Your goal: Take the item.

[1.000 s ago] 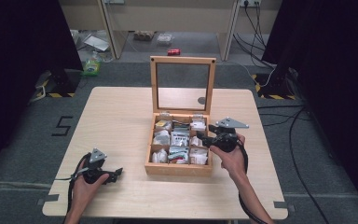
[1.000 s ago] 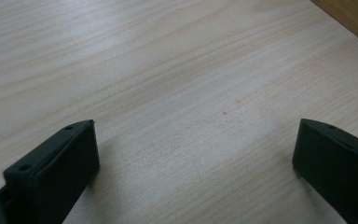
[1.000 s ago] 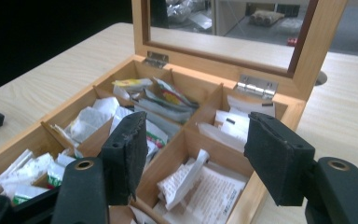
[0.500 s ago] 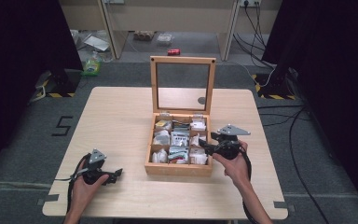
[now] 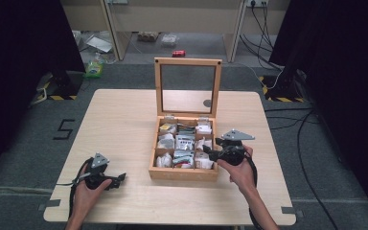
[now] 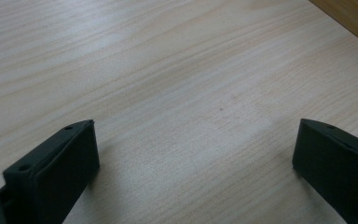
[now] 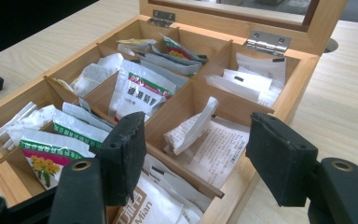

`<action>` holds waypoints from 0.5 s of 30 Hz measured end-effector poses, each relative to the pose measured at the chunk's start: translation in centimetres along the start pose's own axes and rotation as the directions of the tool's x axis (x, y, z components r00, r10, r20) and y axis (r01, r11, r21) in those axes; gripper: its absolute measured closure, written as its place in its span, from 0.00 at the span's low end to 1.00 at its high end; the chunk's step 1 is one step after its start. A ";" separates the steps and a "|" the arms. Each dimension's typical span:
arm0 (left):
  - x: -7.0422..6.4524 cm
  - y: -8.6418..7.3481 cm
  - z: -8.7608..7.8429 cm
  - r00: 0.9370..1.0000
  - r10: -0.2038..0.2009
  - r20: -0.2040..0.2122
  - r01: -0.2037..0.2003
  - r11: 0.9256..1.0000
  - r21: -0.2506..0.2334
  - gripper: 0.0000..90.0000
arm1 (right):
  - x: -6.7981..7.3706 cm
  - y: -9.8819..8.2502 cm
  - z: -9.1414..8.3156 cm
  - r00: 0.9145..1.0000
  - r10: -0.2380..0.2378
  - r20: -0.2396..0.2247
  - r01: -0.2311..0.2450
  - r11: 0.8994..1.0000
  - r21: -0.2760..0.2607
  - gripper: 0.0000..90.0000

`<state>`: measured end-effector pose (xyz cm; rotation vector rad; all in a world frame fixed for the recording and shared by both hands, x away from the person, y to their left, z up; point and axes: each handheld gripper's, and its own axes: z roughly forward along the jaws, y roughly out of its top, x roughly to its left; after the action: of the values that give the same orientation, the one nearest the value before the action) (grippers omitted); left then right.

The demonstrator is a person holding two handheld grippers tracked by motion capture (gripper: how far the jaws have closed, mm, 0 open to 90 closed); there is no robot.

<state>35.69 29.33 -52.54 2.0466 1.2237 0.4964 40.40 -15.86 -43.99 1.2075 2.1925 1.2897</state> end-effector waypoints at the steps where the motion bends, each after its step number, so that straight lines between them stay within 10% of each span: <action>1: 0.0 0.0 0.0 1.000 0.001 0.001 -0.001 1.000 0.001 0.00 | 0.0 0.0 0.0 1.000 -0.002 -0.001 0.002 1.000 0.000 0.42; 15: 0.0 0.0 0.0 1.000 0.002 0.001 -0.002 1.000 0.000 0.00 | 0.0 -0.4 1.0 1.000 -0.011 0.006 0.011 1.000 0.029 0.54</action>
<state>35.72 29.35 -52.54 2.0485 1.2211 0.4956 40.84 -15.39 -44.81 1.2068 2.2180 1.2524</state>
